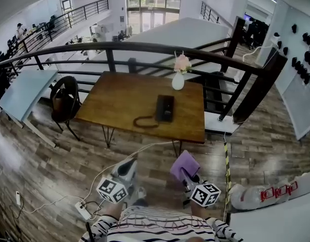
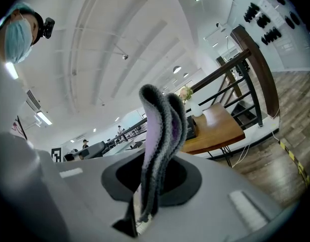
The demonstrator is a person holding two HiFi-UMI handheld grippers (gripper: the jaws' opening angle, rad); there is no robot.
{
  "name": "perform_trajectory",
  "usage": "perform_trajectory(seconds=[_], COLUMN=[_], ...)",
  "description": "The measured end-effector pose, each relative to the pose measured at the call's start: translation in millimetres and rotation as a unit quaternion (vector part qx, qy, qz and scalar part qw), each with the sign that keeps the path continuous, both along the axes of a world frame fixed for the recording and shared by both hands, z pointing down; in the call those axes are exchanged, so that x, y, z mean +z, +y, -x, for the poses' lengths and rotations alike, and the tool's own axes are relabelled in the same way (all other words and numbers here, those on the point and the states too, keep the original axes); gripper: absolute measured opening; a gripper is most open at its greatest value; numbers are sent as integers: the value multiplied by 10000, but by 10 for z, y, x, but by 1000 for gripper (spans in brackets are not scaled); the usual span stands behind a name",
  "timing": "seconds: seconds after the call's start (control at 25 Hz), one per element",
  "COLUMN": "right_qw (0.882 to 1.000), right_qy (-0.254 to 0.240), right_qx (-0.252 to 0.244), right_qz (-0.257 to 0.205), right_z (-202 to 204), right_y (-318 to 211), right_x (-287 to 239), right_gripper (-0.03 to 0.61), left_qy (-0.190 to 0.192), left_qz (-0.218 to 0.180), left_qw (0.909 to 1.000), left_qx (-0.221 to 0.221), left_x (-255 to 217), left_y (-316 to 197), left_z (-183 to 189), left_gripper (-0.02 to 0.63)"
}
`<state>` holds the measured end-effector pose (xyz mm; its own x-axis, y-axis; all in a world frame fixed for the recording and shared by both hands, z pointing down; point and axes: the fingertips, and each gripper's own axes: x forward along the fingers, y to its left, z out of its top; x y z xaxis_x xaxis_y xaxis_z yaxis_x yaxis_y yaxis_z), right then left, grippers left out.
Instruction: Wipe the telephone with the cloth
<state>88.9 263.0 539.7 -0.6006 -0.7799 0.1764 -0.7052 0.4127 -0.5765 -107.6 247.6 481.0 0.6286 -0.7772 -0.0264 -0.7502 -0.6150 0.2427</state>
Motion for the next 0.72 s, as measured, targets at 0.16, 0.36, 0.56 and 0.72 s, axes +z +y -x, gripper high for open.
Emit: perform_trajectory(seconds=[0.16,0.36,0.56,0.72], right_qw=[9998,9992,9981,9965], right_qy=[12,32,34,18], right_qx=[181,387,621,831], right_qz=[-21,-2,-27,-41], right_z=[137,377,555,663], right_y=[-436,-954,-1382,-1654], right_x=[-57,-85,-157,-169], right_gripper=[49,49,49,49], left_qy=[34,57,79,104], left_qz=[30,13,7,3], left_qw=[9998,9991,9980,9961], left_qx=[200,415,627,880], left_x=[-33,-75,-155,-173], left_y=[-455,-1040,-1552,-1885], left_z=[126,369,559,653], left_gripper=[0,0,0,0])
